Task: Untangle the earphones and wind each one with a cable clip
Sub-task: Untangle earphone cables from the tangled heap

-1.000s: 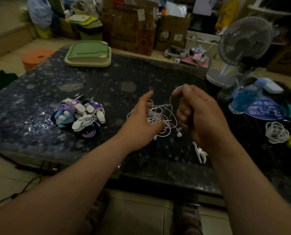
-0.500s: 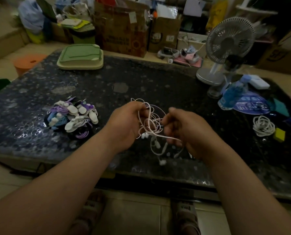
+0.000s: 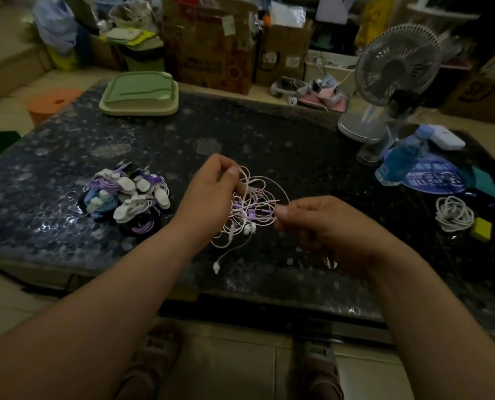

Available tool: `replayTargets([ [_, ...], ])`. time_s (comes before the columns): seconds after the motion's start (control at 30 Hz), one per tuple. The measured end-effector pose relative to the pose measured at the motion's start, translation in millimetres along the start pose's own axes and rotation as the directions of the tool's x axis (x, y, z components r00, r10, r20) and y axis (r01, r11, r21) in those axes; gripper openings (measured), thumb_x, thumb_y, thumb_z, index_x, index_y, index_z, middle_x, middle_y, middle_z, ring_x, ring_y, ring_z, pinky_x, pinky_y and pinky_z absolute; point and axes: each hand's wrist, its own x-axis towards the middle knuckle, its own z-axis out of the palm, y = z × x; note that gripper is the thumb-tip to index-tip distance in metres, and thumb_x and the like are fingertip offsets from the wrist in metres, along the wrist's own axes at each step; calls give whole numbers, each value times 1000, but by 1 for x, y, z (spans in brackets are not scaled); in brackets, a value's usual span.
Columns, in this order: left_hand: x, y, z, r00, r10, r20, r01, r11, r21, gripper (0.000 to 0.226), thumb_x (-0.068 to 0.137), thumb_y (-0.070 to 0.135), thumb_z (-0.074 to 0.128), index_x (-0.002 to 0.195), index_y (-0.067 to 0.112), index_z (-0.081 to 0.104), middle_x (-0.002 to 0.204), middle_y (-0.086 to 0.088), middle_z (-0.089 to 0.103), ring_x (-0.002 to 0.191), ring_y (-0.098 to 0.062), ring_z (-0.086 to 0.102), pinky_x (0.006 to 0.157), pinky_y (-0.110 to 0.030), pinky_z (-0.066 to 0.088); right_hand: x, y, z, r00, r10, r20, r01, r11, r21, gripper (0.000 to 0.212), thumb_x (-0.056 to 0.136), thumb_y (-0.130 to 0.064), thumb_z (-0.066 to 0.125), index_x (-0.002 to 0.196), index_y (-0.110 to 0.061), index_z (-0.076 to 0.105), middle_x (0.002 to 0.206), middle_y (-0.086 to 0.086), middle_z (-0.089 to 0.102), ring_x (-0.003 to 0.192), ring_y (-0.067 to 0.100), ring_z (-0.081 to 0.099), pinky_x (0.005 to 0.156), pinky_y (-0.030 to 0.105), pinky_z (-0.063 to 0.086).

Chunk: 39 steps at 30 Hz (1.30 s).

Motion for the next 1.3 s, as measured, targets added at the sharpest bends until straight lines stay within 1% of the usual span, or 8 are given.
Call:
replayTargets([
  [0.2, -20, 2, 4, 867, 71, 494, -226, 939, 261, 29, 105, 40, 56, 95, 19, 73, 84, 14, 64, 72, 5, 56, 69, -16, 44, 5, -9, -9, 924, -53, -378, 173, 942, 289, 33, 107, -31, 52, 80, -16, 59, 55, -4, 38, 46, 8, 29, 46, 23, 23],
  [0.4, -24, 1, 3, 783, -30, 622, -101, 979, 174, 21, 97, 42, 68, 117, 38, 66, 101, 3, 76, 93, -9, 72, 88, -28, 55, 0, -3, -14, 910, -11, -414, 151, 939, 307, 40, 107, -42, 49, 72, -24, 47, 58, -4, 42, 50, 12, 32, 51, 29, 23],
  [0.67, -26, 5, 7, 857, 24, 515, -78, 993, 83, 18, 104, 19, 59, 88, 18, 68, 114, -2, 73, 112, -19, 68, 97, -36, 53, -14, 3, -16, 956, -3, -295, 0, 1000, -11, 29, 103, -26, 56, 79, -13, 66, 67, 0, 65, 65, 17, 59, 60, 31, 47],
  [0.8, -29, 6, 5, 843, 41, 537, -94, 993, 72, 21, 107, 13, 51, 89, 10, 61, 65, -7, 62, 74, -31, 67, 80, -44, 53, -17, 22, -3, 974, 1, -227, -88, 925, -370, 21, 102, -31, 54, 106, -25, 74, 100, 1, 74, 87, 15, 66, 78, 35, 52],
  [0.9, -34, 7, 9, 801, 34, 598, -107, 990, 87, 18, 107, 12, 55, 95, 2, 65, 64, 3, 55, 57, -10, 49, 59, -29, 40, -16, 17, 8, 974, -117, -194, 64, 964, -259, 27, 106, -40, 46, 126, -35, 64, 111, -13, 67, 98, 5, 65, 85, 33, 55],
  [1.07, -28, 8, 1, 814, 32, 581, -158, 973, 169, 23, 103, 26, 63, 93, 6, 68, 68, -11, 53, 62, -19, 43, 59, -35, 37, -18, 22, 13, 979, -142, -149, 93, 951, -294, 51, 104, -55, 49, 73, -20, 68, 56, -11, 54, 54, 6, 49, 58, 27, 40],
  [1.17, -22, 3, -10, 808, -39, 588, -89, 978, 187, 38, 101, 38, 64, 92, 0, 62, 72, -7, 52, 64, -17, 47, 59, -32, 40, -24, 12, 3, 942, -102, -321, 136, 987, 87, 46, 105, -41, 53, 67, -17, 61, 59, 2, 40, 54, 16, 38, 54, 32, 29],
  [1.3, -20, 2, -10, 812, -5, 584, -110, 981, 161, 31, 105, 41, 54, 97, 17, 73, 74, -3, 60, 68, -17, 51, 62, -29, 42, -33, 14, -11, 971, -69, -231, 112, 978, 177, 50, 105, -25, 47, 60, -15, 67, 69, 6, 65, 73, 27, 67, 82, 45, 50],
])
